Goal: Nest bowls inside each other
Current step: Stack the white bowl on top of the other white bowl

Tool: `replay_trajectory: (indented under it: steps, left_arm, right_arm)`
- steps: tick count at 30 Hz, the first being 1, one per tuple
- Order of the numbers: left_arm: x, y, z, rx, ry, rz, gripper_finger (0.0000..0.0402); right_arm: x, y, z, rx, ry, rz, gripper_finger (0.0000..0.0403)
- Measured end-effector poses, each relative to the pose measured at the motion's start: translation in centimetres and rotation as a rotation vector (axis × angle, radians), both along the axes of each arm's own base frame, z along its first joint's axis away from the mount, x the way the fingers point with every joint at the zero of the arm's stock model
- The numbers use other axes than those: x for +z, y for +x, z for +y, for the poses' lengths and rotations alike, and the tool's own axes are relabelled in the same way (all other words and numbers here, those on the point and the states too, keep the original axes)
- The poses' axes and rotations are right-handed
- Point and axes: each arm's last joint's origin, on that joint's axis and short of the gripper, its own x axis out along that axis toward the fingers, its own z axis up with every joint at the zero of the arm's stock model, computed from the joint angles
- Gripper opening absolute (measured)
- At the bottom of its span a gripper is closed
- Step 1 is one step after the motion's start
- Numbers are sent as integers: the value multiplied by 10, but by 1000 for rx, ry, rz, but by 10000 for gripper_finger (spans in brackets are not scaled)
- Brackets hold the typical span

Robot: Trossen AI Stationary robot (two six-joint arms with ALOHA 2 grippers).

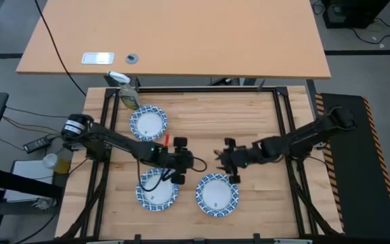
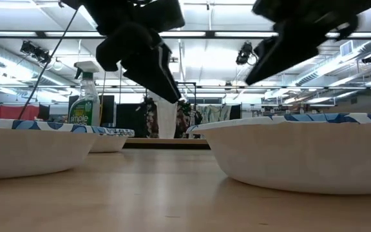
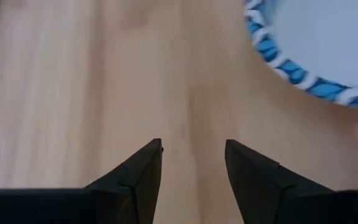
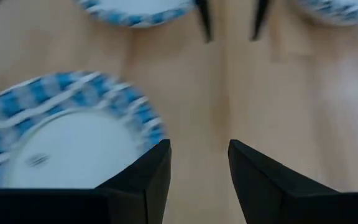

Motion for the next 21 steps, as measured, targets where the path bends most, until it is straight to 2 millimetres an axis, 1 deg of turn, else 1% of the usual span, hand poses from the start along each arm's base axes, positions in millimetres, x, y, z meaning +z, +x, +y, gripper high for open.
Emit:
replay_trajectory:
  steps: [4, 6, 8, 10, 15, 17, 21]
  left_arm:
    - [0, 10, -1, -92, -126, 7, 180]
    - [-3, 14, -2, -140, -206, 14, 180]
    - [-7, 16, -3, -167, -248, 21, 180]
    - [-11, 20, -7, -186, -271, 19, 180]
    - [-25, 20, -13, -228, -375, 92, 180]
    - [-27, 20, -13, -229, -384, 104, 180]
    - [-26, 22, -14, -250, -423, 87, 180]
  right_arm:
    - [-3, -11, 24, 76, 83, 59, 169]
    - [-4, -15, 34, 95, 123, 76, 170]
    - [-5, -21, 44, 106, 139, 96, 170]
    - [-6, -27, 51, 89, 145, 120, 170]
    - [-10, -41, 68, 45, 193, 173, 170]
    - [-10, -46, 74, 29, 220, 195, 170]
    - [-15, -59, 81, -27, 293, 298, 170]
